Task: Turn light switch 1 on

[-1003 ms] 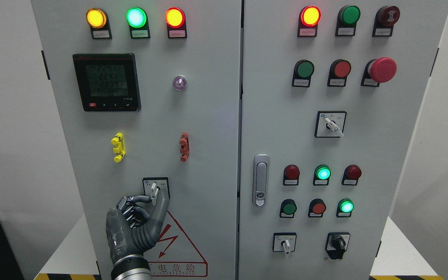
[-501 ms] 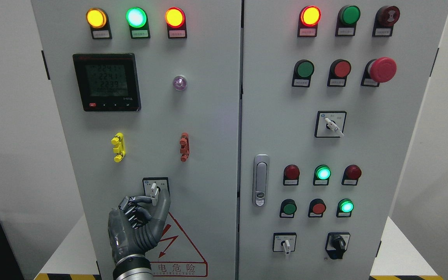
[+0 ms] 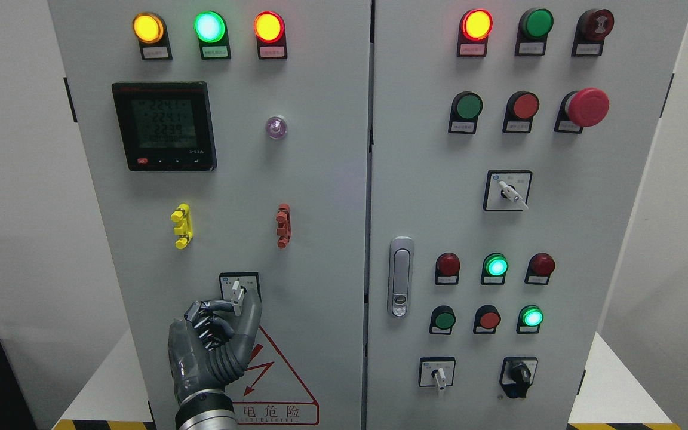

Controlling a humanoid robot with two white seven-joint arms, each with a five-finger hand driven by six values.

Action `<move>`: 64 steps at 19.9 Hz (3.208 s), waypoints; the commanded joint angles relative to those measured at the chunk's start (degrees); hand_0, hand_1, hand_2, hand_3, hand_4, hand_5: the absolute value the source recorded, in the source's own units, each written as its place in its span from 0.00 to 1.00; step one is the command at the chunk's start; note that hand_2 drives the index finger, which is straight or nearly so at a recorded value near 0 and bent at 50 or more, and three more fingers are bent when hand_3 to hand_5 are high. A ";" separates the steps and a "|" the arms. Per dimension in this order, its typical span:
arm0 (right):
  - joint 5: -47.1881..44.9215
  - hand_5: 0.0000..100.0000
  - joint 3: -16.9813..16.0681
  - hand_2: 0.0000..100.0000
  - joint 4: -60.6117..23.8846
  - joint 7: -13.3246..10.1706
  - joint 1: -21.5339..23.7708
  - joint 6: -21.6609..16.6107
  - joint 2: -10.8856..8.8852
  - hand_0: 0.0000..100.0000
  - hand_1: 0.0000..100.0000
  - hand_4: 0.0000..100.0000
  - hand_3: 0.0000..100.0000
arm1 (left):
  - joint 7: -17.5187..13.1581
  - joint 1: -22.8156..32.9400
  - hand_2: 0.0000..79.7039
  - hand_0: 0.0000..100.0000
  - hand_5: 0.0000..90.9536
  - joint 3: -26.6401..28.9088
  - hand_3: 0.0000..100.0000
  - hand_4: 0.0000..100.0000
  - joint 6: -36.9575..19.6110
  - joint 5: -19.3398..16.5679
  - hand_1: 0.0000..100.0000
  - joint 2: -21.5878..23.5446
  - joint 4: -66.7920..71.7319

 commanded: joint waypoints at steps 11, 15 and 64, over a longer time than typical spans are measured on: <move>0.00 0.00 0.03 0.00 0.00 -0.02 0.00 -0.02 0.02 0.00 0.00 0.00 0.00 | -0.01 -0.31 0.73 0.16 0.94 -0.19 0.96 0.95 0.03 0.00 0.53 -0.11 0.09; 0.00 0.00 0.03 0.00 0.00 0.07 0.00 -0.02 0.02 0.00 0.00 0.00 0.00 | -0.01 -0.31 0.73 0.17 0.94 -0.19 0.96 0.95 0.03 0.00 0.52 -0.11 0.09; 0.00 0.00 0.03 0.00 0.00 -0.02 0.00 -0.02 -0.07 0.00 0.00 0.00 0.00 | -0.01 -0.40 0.74 0.40 0.94 -0.80 0.97 0.95 0.21 -0.17 0.41 -0.11 0.44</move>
